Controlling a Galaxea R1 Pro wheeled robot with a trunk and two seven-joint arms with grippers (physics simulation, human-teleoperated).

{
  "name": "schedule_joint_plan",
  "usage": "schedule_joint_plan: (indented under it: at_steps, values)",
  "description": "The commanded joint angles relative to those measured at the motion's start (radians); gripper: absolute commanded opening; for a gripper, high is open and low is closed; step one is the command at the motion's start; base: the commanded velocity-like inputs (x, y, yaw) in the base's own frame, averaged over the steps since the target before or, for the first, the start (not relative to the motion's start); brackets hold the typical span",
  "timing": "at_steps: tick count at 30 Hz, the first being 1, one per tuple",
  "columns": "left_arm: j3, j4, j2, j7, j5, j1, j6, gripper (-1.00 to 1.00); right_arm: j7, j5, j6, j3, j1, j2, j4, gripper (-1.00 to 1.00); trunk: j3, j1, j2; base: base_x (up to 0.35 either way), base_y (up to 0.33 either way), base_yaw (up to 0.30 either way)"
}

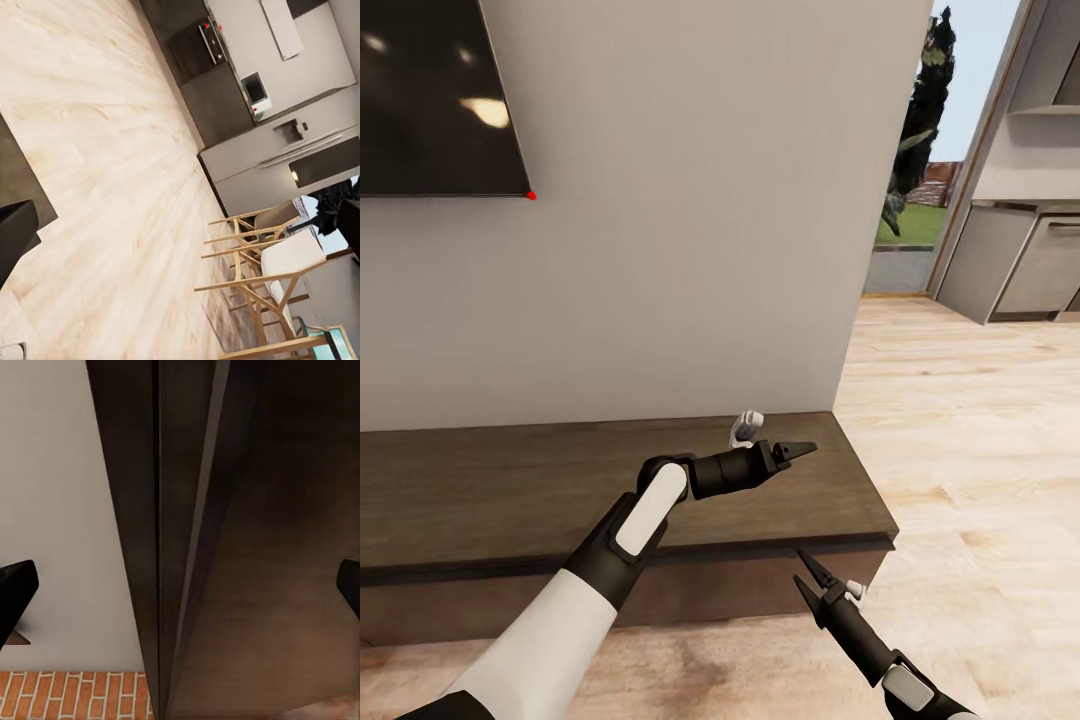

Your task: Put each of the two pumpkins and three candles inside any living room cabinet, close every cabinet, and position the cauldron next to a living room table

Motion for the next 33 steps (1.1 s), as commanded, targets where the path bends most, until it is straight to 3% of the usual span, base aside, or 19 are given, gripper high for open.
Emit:
schedule_joint_plan:
  at_steps: [1, 33]
  values:
    - [0.001, 0.000, 0.000, -0.002, 0.000, -0.001, 0.004, 1.00, 0.003, -0.011, 0.009, 0.007, 0.000, 0.000, 0.000, 1.00, -0.001, 0.000, 0.000, 0.000, 0.000, 0.000]
    - [0.001, 0.000, 0.000, -0.001, 0.000, -0.001, 0.004, 1.00, 0.001, -0.010, 0.009, 0.007, 0.000, 0.000, 0.000, 1.00, -0.001, 0.000, 0.000, 0.023, 0.000, 0.000]
